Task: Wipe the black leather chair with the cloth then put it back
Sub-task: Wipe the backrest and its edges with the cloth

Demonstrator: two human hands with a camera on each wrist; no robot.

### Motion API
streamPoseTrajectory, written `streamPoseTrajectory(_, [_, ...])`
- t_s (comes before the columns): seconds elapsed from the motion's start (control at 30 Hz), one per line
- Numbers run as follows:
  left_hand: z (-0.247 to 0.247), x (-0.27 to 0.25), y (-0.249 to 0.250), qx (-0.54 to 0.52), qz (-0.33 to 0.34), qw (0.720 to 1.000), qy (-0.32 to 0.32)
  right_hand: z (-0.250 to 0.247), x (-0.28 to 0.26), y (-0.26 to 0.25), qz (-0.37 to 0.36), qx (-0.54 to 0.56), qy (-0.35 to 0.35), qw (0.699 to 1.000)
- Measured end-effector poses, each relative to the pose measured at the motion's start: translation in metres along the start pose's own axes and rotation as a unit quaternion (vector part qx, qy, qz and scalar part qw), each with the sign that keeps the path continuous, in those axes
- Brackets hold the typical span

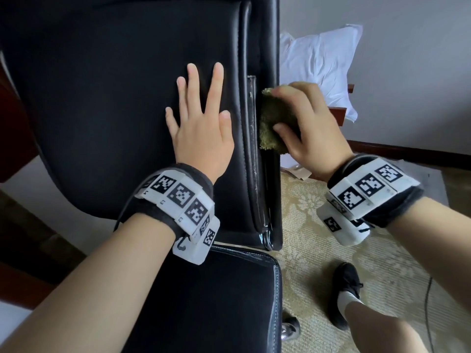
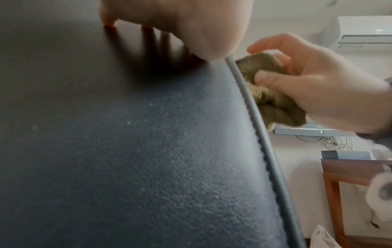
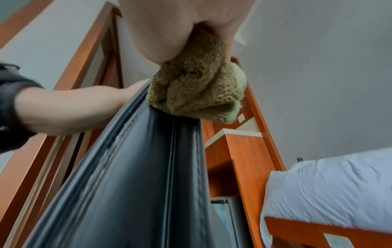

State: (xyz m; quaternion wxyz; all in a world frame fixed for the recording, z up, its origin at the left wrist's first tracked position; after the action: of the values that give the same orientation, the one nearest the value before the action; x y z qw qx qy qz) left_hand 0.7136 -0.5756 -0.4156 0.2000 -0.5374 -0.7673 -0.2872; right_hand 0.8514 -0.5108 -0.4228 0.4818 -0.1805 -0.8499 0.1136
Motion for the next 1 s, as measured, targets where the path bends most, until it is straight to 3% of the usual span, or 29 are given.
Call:
streamPoseTrajectory(0.2, [-0.001, 0.001, -0.001, -0.003, -0.003, 1.000, -0.002, -0.004, 0.023, -0.008, -0.010, -0.075, 0.020, 0.997])
streamPoseTrajectory(0.37, [-0.001, 0.001, 0.001, -0.010, -0.002, 1.000, -0.002, 0.005, 0.015, 0.001, 0.043, -0.112, 0.005, 0.993])
streamPoseTrajectory(0.7, [0.002, 0.001, -0.001, -0.013, 0.001, 1.000, 0.007, 0.001, 0.012, 0.011, 0.058, -0.013, 0.051, 0.997])
streamPoseTrajectory(1.0, [0.003, 0.003, 0.000, -0.018, 0.001, 1.000, 0.006, 0.010, 0.017, -0.004, -0.065, -0.118, -0.054, 0.989])
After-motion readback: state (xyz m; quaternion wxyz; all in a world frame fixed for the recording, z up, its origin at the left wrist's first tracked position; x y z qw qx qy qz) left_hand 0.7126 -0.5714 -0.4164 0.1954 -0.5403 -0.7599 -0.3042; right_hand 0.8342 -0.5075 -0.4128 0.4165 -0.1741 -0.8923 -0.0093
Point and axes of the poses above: each hand's wrist, its own x-axis towards the middle knuckle, its own z-axis out of the palm, y = z × x, the point moved 10 cm from there along x, towards the middle knuckle, and after that the axes turned 2 degrees about x, right-handed, at the moved point
